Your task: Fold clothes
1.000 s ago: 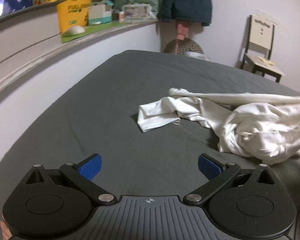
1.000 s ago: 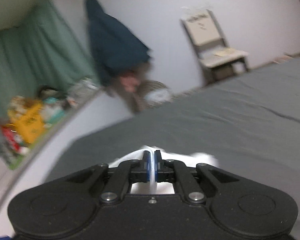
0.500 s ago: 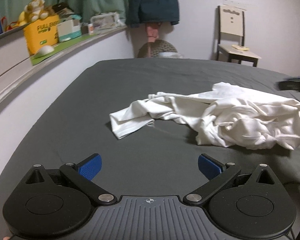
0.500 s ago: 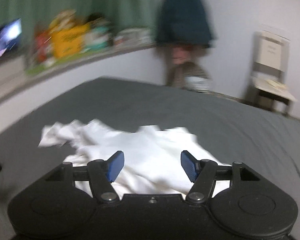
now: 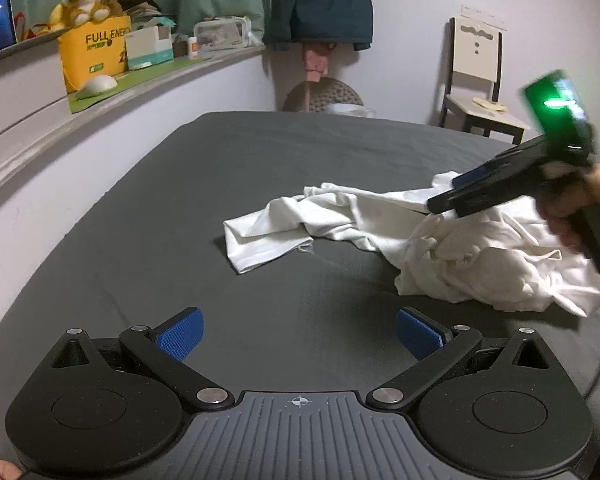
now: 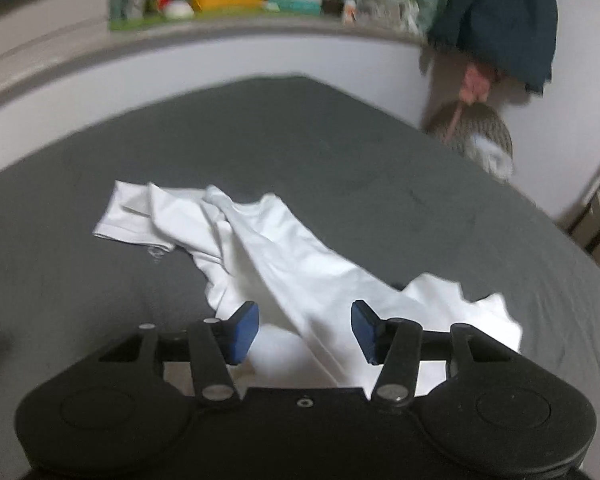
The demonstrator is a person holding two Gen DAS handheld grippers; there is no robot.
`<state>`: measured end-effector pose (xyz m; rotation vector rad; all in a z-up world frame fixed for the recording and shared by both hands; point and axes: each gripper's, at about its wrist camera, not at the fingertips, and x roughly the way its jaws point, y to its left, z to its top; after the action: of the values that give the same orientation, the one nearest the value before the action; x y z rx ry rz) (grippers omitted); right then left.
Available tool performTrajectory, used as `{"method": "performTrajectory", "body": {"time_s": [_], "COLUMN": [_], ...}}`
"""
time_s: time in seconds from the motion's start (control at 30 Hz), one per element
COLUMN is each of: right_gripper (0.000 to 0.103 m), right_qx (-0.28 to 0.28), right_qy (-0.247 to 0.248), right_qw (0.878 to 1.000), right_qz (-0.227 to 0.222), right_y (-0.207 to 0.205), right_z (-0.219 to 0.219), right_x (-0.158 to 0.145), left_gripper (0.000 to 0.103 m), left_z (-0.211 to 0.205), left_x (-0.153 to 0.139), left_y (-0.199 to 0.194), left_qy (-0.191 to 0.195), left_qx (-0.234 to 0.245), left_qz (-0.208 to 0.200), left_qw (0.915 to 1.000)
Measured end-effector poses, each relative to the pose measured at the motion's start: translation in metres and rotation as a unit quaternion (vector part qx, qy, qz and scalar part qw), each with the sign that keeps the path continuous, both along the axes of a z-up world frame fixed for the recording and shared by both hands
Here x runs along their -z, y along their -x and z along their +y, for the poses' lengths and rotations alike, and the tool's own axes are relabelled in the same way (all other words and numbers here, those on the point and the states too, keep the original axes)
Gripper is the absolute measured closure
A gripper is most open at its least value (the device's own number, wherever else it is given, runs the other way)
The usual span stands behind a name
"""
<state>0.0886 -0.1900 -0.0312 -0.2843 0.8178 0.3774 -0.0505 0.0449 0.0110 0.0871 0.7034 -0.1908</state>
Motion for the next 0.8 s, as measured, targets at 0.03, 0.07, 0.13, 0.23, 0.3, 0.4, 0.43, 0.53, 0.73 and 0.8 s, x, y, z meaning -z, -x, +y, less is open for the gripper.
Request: {"method": "performTrajectory", "body": {"time_s": [0.03, 0.07, 0.13, 0.23, 0.3, 0.4, 0.43, 0.53, 0.73, 0.8], "right_gripper": [0.054, 0.058, 0.088, 0.100, 0.101, 0.101, 0.101, 0.101, 0.102, 0.102], "right_qx": [0.009, 0.020, 0.043, 0.114, 0.167, 0.223, 0.244, 0.323, 0.489, 0.532], "right_qy": [-0.003, -0.011, -0.030, -0.123, -0.183, -0.233, -0.239, -0.243, -0.116, -0.055], "right_qw": [1.000, 1.000, 0.998, 0.985, 0.969, 0.945, 0.936, 0.903, 0.839, 0.813], "right_qz": [0.009, 0.015, 0.028, 0.049, 0.023, -0.059, -0.088, -0.147, -0.211, -0.230], "right_y": [-0.007, -0.012, -0.022, -0.029, -0.021, 0.013, 0.028, 0.072, 0.144, 0.161], "right_z": [0.001, -0.003, -0.011, -0.050, -0.089, -0.161, -0.188, -0.275, -0.419, -0.449], "right_x": [0.004, 0.007, 0.012, 0.004, -0.013, -0.049, -0.060, -0.088, -0.107, -0.105], "left_gripper": [0.000, 0.000, 0.000, 0.000, 0.000, 0.000, 0.000, 0.000, 0.000, 0.000], "left_z": [0.000, 0.000, 0.000, 0.000, 0.000, -0.001, -0.001, -0.007, -0.023, -0.029], "left_x": [0.001, 0.001, 0.002, 0.003, 0.003, 0.004, 0.004, 0.004, 0.001, -0.001], "left_y": [0.000, 0.000, 0.000, -0.001, -0.002, -0.003, -0.003, -0.002, 0.002, 0.005], "left_qy": [-0.002, -0.003, -0.006, -0.006, -0.006, -0.007, -0.009, -0.019, -0.043, -0.050], "left_qx": [0.001, 0.002, 0.005, 0.006, 0.004, 0.004, 0.005, 0.014, 0.050, 0.066], "left_qz": [0.000, 0.000, -0.001, 0.001, 0.003, 0.004, 0.004, 0.002, -0.014, -0.026], "left_qw": [1.0000, 1.0000, 1.0000, 1.0000, 1.0000, 1.0000, 0.9999, 0.9997, 0.9977, 0.9962]}}
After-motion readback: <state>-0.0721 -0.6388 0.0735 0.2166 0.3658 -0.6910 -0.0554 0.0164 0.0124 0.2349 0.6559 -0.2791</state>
